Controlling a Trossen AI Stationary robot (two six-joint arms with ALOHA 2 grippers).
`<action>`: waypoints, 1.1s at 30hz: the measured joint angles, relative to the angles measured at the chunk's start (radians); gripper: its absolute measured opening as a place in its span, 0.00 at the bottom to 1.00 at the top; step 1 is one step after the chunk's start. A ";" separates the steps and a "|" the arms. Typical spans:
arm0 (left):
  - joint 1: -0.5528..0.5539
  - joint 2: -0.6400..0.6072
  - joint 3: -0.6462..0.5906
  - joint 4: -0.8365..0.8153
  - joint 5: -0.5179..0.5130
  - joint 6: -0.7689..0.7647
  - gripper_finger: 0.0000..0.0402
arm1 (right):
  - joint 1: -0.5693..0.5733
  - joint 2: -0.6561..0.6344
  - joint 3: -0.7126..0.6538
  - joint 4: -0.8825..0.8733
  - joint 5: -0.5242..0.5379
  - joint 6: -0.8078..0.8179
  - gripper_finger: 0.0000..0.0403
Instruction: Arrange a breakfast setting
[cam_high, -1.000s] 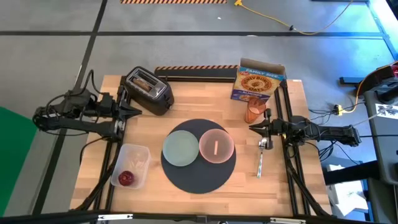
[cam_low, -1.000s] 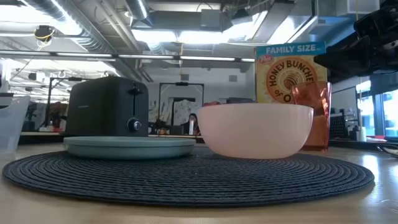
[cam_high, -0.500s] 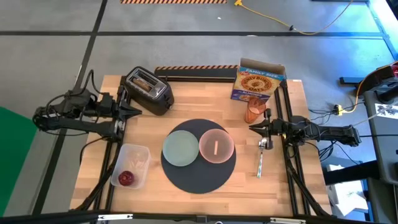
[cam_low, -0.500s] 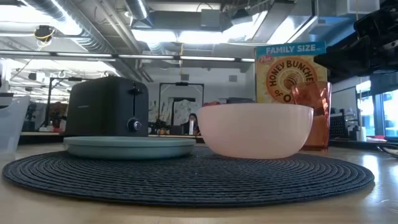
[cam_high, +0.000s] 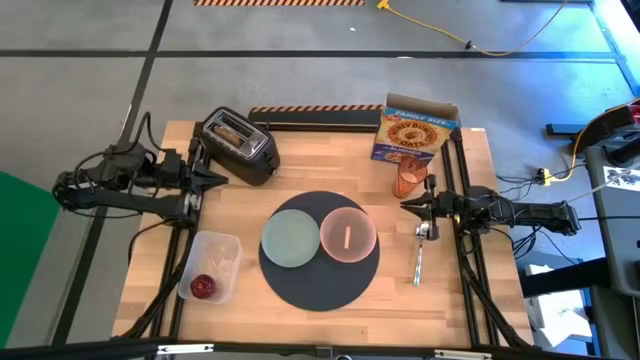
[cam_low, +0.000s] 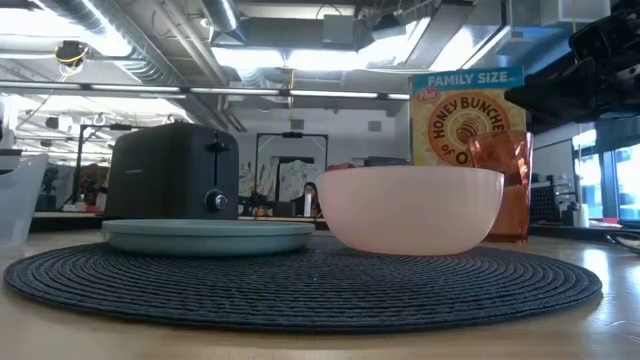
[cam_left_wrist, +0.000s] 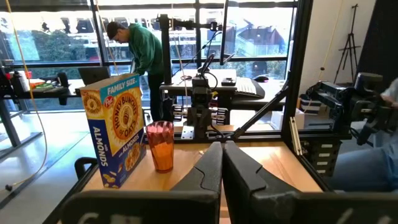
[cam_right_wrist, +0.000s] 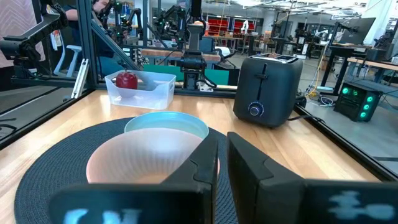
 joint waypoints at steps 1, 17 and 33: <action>0.000 0.000 0.000 0.000 0.000 0.000 0.00 | 0.000 0.000 0.000 0.000 0.000 0.000 0.06; 0.000 0.000 0.000 0.044 -0.022 0.088 0.00 | 0.000 -0.001 0.000 0.039 0.153 -0.003 0.06; 0.001 0.004 -0.330 0.209 -0.011 0.058 0.00 | 0.000 0.000 0.000 0.048 0.045 0.102 0.06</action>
